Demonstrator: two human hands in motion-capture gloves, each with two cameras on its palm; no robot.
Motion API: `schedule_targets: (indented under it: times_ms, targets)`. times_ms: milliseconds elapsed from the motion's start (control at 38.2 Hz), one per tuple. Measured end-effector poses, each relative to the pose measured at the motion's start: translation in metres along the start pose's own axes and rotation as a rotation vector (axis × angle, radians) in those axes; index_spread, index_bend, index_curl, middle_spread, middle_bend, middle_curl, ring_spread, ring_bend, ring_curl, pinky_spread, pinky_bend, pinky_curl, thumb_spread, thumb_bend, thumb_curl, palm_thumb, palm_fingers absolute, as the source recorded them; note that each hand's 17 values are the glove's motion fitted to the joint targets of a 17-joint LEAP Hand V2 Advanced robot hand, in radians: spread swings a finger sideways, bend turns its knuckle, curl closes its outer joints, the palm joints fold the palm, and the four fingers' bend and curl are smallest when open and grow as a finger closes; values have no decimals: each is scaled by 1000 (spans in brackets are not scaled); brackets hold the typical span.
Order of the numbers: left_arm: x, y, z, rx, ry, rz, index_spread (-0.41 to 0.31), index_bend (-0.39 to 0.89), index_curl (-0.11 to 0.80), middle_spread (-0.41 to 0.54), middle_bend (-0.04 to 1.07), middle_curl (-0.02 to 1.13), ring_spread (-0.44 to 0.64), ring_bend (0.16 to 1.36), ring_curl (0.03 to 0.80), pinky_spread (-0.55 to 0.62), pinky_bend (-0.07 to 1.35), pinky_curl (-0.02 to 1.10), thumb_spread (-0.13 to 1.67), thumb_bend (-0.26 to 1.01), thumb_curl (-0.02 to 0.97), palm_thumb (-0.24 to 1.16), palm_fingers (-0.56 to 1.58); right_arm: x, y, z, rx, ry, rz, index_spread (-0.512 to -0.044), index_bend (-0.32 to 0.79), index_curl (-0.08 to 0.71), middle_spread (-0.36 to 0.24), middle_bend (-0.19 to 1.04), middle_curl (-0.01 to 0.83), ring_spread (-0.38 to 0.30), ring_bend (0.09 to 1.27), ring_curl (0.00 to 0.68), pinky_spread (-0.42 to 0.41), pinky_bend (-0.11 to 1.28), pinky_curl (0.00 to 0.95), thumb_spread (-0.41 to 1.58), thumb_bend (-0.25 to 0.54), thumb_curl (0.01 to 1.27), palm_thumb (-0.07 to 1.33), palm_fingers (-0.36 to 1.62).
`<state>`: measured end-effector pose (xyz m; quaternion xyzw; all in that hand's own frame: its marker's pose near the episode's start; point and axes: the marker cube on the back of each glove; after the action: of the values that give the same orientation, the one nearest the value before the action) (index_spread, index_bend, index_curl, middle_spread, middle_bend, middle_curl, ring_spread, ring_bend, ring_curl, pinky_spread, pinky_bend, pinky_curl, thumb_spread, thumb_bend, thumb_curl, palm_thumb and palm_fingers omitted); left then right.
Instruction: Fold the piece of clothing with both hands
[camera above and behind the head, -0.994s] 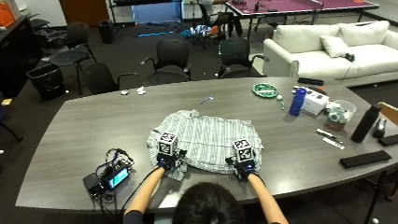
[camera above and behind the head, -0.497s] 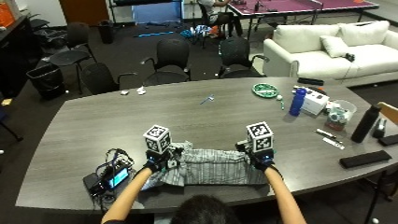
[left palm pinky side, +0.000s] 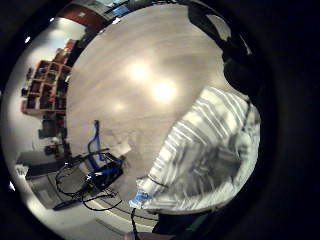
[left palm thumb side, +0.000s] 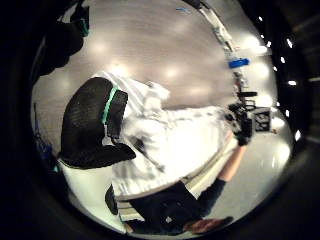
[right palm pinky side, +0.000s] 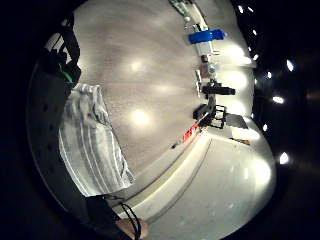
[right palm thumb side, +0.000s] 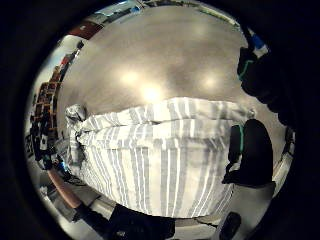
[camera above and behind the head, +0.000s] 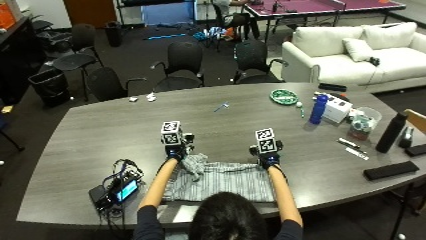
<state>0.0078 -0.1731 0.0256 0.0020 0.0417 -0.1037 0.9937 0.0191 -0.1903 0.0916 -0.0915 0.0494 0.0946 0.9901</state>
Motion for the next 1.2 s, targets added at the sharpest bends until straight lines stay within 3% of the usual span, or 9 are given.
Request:
schedule_targets:
  times_ms: [183, 288, 392, 523, 732, 941, 1098, 1125, 1203]
  targets:
    - [22, 38, 5, 10, 69, 142, -190, 147, 434, -188, 247, 520, -144, 310, 422, -143, 189, 398, 1140, -81, 460, 340, 912, 47, 41, 10, -130, 48, 71, -259, 86, 383, -196, 178, 485, -242, 469, 446, -262, 541, 393, 801, -39, 654, 933, 1011]
    - [31, 64, 32, 60, 72, 292, -172, 149, 426, -151, 210, 507, -91, 296, 418, -101, 172, 397, 1153, -92, 405, 198, 843, 59, 64, 16, -153, -42, 108, -251, 75, 360, -161, 161, 471, -216, 462, 446, -198, 534, 395, 932, -43, 617, 866, 922]
    - [33, 103, 71, -38, 41, 372, -160, 202, 440, -105, 146, 483, -27, 276, 412, -43, 159, 391, 1157, -63, 370, 121, 751, 77, 75, 36, -162, -102, 273, -244, 68, 330, -137, 164, 455, -197, 473, 441, -140, 544, 392, 1030, -33, 582, 822, 898]
    - [17, 111, 107, -45, -129, 302, -141, 229, 458, -24, 83, 438, 89, 297, 422, 91, 160, 383, 1161, -38, 344, 83, 510, 89, 67, 62, -160, -97, 396, -226, 4, 270, -81, 169, 442, -129, 521, 448, -38, 589, 399, 1115, -89, 493, 564, 782]
    - [-4, 87, 125, -42, -185, 185, -97, 114, 411, 159, 70, 320, 309, 405, 408, 334, 243, 371, 1161, -28, 312, 32, 117, 73, 59, 98, -301, -254, 419, -189, -23, 172, -10, 192, 428, -72, 579, 444, 21, 699, 410, 1195, -39, 421, 436, 665]
    - [-19, 65, 139, -230, -135, 99, -89, 63, 321, 252, 142, 277, 421, 495, 395, 413, 388, 387, 1122, -30, 298, 3, -41, 50, 44, 103, -220, -208, 426, -161, -69, 70, 3, 267, 444, -101, 679, 447, -49, 796, 414, 1269, 59, 428, 610, 685]
    - [-16, 61, 131, -229, -102, 113, -87, 71, 278, 267, 189, 280, 448, 541, 390, 421, 438, 391, 1090, -10, 305, 47, -12, 40, 35, 98, -85, -156, 410, -158, 28, 54, -91, 349, 468, -190, 744, 443, -215, 841, 395, 1230, 140, 473, 826, 1020]
    - [-16, 62, 128, -214, -109, 129, -87, 86, 276, 272, 183, 278, 457, 537, 384, 427, 432, 387, 1087, -16, 304, 43, -43, 40, 35, 97, -85, -148, 398, -146, -27, 31, -90, 325, 456, -190, 727, 430, -223, 850, 390, 1234, 131, 467, 817, 942]
    - [-16, 68, 116, -174, -146, 174, -82, 50, 245, 262, 170, 276, 402, 632, 401, 380, 485, 396, 1072, -6, 313, 88, 47, 53, 34, 96, -78, -127, 376, -206, 161, 102, -144, 361, 477, -226, 735, 445, -287, 748, 374, 1123, 144, 504, 919, 1163]
